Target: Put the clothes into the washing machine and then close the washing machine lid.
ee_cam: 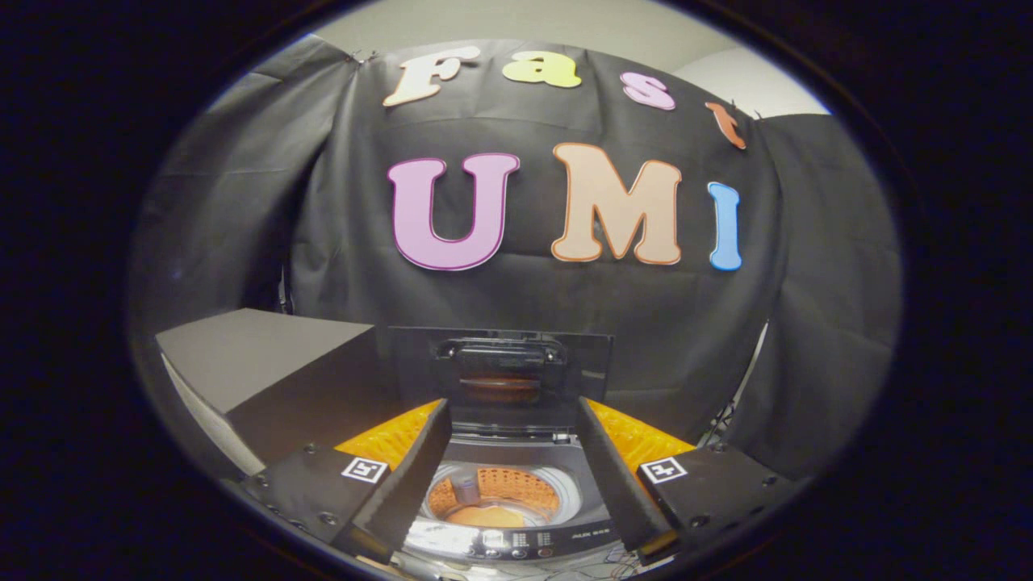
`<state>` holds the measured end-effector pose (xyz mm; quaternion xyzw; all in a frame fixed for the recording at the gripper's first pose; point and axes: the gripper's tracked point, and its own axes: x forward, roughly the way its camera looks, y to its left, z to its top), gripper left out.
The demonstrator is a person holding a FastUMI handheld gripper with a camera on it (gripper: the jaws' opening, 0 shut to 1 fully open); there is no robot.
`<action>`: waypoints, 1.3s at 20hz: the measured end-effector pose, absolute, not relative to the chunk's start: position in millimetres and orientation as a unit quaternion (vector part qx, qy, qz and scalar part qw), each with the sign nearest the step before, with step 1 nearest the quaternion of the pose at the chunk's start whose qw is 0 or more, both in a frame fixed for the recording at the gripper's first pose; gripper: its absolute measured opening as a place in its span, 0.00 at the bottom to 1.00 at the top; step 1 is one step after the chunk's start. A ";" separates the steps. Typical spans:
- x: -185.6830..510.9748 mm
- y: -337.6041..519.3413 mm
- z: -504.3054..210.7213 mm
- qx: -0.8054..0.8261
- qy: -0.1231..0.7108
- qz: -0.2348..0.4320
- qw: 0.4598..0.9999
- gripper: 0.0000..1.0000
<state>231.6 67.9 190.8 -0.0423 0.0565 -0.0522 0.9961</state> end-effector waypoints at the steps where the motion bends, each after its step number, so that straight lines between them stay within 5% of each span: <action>1: 225.8 63.5 188.1 -0.047 0.054 -0.054 0.996 0.98; 11: 244.2 46.1 184.1 -0.043 0.055 -0.054 0.996 0.98; 26: 449.0 96.5 190.1 -0.041 0.037 -0.023 0.998 0.98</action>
